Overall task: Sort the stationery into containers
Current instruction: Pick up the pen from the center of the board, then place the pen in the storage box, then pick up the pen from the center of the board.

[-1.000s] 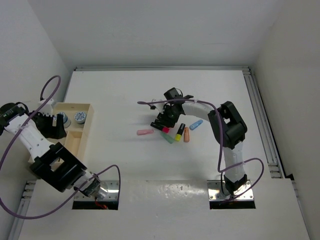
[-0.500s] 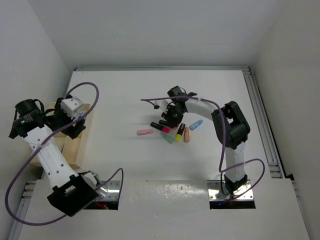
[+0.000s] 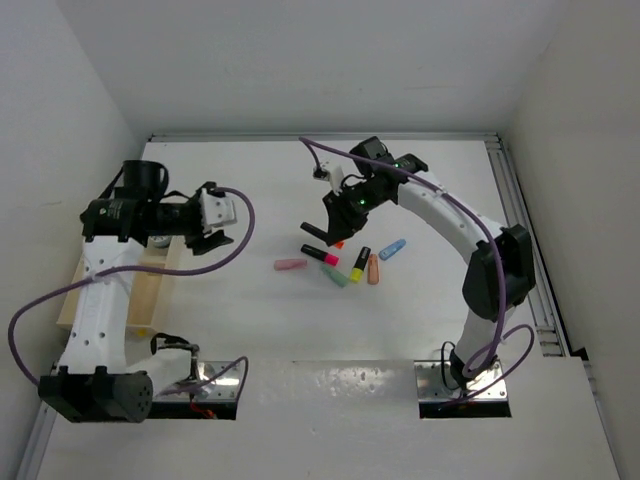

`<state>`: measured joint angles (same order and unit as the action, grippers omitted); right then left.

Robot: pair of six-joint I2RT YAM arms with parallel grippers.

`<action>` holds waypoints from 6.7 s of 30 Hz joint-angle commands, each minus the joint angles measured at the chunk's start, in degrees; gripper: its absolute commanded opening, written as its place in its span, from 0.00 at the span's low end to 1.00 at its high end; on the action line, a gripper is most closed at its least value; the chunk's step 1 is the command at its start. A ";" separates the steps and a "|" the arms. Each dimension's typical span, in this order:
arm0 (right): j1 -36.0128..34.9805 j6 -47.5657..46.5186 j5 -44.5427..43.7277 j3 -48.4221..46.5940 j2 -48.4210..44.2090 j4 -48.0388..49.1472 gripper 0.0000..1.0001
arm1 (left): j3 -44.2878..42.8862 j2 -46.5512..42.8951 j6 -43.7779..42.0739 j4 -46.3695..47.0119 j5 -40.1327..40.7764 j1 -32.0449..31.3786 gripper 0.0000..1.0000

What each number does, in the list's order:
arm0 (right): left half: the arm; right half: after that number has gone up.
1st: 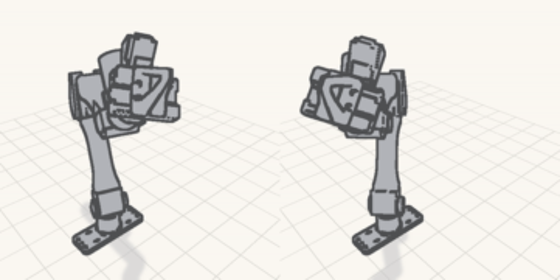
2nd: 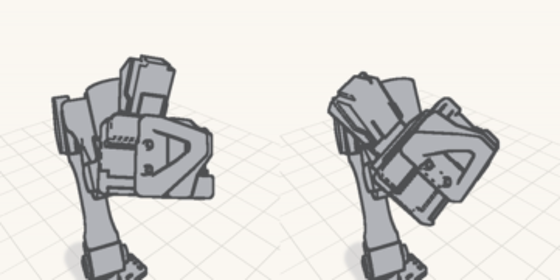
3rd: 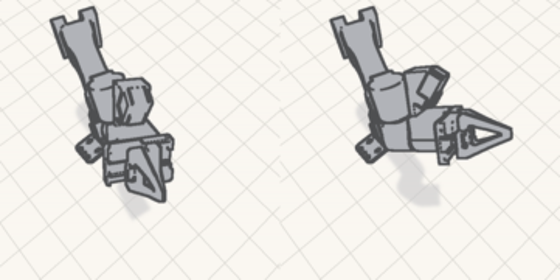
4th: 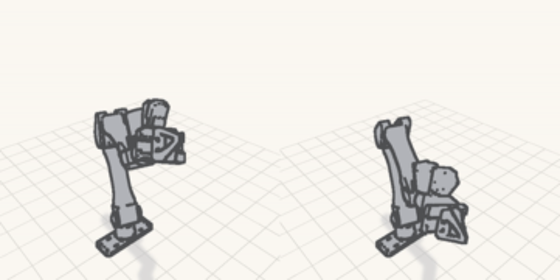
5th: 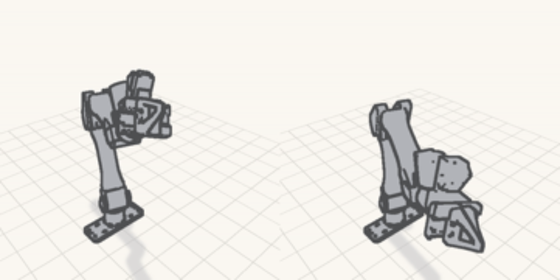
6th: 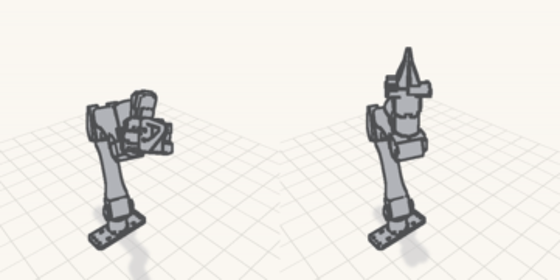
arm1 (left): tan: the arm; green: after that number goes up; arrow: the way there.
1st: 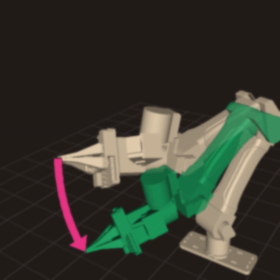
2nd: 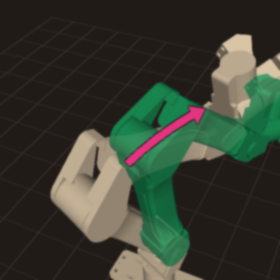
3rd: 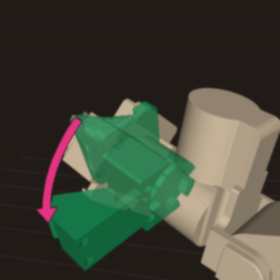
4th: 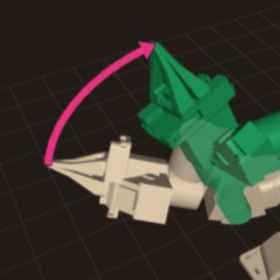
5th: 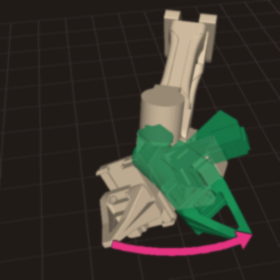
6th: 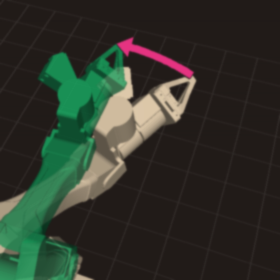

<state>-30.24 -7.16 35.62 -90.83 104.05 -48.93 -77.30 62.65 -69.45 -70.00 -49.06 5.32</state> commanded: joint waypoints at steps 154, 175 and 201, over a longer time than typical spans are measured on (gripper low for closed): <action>-6.15 -8.66 -25.80 8.47 15.49 16.68 0.14 | -3.29 11.53 10.88 -3.98 6.36 42.41 0.62; 0.44 6.19 12.01 4.86 1.86 -3.72 0.01 | 6.37 1.32 16.10 15.58 10.82 -22.35 0.57; -0.17 5.49 23.53 6.10 -2.01 -6.80 0.00 | 7.86 9.42 11.36 31.41 26.65 -49.09 0.67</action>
<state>-30.13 -0.43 55.11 -82.50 103.57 -54.74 -70.04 72.23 -56.58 -42.52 -24.18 -42.92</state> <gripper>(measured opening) 0.276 0.668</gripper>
